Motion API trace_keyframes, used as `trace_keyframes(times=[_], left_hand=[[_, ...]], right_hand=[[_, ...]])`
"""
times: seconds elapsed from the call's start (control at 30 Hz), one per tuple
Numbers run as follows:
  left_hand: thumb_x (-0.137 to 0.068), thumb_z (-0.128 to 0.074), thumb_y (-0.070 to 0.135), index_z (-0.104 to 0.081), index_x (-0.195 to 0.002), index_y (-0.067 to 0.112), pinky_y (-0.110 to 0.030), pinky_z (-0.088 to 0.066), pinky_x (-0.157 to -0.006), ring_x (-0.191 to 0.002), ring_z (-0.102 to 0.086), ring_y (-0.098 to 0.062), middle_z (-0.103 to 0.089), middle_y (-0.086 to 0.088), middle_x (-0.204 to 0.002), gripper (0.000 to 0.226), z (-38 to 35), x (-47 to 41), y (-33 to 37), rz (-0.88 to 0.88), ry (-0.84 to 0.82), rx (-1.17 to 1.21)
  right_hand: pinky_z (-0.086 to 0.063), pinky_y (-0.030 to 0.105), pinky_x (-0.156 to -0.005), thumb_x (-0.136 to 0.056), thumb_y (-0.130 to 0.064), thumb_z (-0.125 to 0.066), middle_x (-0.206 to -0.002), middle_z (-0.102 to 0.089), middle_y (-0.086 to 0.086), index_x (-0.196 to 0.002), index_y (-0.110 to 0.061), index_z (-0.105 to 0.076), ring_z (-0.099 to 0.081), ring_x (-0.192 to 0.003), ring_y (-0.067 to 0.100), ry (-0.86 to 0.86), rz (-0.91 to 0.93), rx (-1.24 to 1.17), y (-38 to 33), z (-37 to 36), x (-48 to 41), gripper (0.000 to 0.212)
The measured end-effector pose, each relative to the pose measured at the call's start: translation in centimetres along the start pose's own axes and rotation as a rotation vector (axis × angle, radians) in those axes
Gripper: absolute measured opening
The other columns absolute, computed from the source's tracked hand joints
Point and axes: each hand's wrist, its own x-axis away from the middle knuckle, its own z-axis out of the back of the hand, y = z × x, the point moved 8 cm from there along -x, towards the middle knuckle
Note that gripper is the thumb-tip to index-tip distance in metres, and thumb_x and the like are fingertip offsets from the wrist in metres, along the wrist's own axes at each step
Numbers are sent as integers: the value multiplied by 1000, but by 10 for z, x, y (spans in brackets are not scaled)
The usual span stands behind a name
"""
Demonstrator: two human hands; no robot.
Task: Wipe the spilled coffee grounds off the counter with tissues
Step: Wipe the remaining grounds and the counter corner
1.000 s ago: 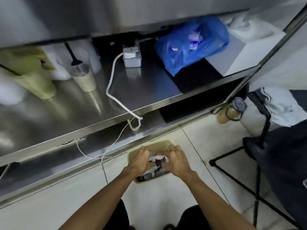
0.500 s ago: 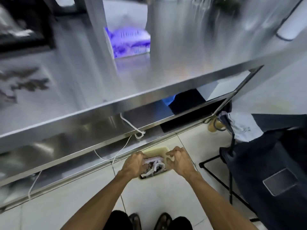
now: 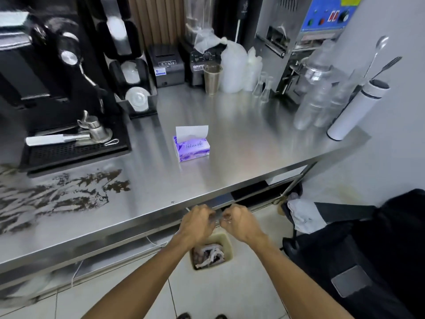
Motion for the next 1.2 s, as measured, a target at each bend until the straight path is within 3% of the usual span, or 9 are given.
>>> trace_keyframes(times=[0.17, 0.3, 0.47, 0.53, 0.63, 0.77, 0.9, 0.97, 1.2], left_hand=[[-87, -57, 34, -70, -103, 26, -34, -52, -76, -97, -62, -23, -68, 3, -104, 22, 66, -10, 15, 57, 105, 20], [-88, -60, 36, -69, -114, 25, -31, -50, -83, -103, -62, -18, -68, 6, -113, 30, 113, -22, 9, 115, 205, 41], [-82, -67, 39, -65, -114, 23, -25, -43, -77, -103, -61, -17, -68, 9, -111, 36, 160, -44, -26, 222, 309, 99], [-74, -75, 41, -59, -118, 23, -28, -45, -78, -106, -57, -20, -63, 5, -114, 50, 169, -62, -47, 253, 329, 158], [-59, -86, 46, -42, -135, 24, -39, -46, -92, -118, -46, -25, -49, -1, -129, 91, 176, -90, -79, 288, 298, 221], [-52, -87, 58, -22, -150, 25, -39, -34, -106, -125, -34, -26, -36, 2, -145, 122, 169, -128, -104, 219, 109, 159], [-46, -75, 70, -34, -135, 43, -34, -37, -97, -110, -46, -19, -53, 13, -128, 102, 161, -148, -114, 78, 52, 153], [-49, -72, 68, -38, -133, 42, -31, -36, -94, -106, -45, -19, -54, 13, -122, 94, 157, -149, -120, 47, 59, 179], [-51, -70, 68, -44, -126, 37, -33, -40, -90, -97, -40, -19, -54, 10, -113, 85, 168, -147, -131, 27, 94, 174]], right_hand=[[-49, 29, -72, -82, -34, -64, -96, -69, 0, -96, -23, -74, -65, -90, 20, 77, 70, 32, -34, 57, -25, 21], [-48, 28, -77, -85, -36, -63, -101, -68, 0, -104, -20, -73, -64, -90, 20, 119, 114, 26, -60, 90, -54, 26], [-44, 28, -74, -83, -31, -65, -100, -68, 1, -106, -18, -71, -64, -91, 23, 181, 136, 31, -90, 117, -104, 27], [-44, 30, -76, -82, -27, -66, -107, -64, 3, -111, -19, -68, -61, -97, 25, 203, 141, 39, -102, 125, -129, 30], [-43, 33, -85, -84, -23, -66, -119, -54, 5, -123, -19, -58, -51, -107, 27, 213, 176, 100, -120, 131, -165, 40], [-39, 38, -95, -86, -30, -68, -130, -43, 7, -135, -24, -46, -41, -112, 29, 156, 171, 234, -132, 125, -208, 55], [-32, 34, -92, -87, -32, -68, -128, -47, 2, -111, -26, -65, -40, -116, 27, 72, 181, 236, -137, 119, -229, 25], [-29, 33, -91, -88, -32, -67, -126, -51, -1, -100, -26, -67, -41, -117, 25, 55, 191, 169, -139, 119, -235, 13], [-40, 46, -99, -87, -37, -65, -110, -58, -1, -89, -31, -61, -54, -107, 24, 129, 303, -115, -167, 156, -240, 8]])
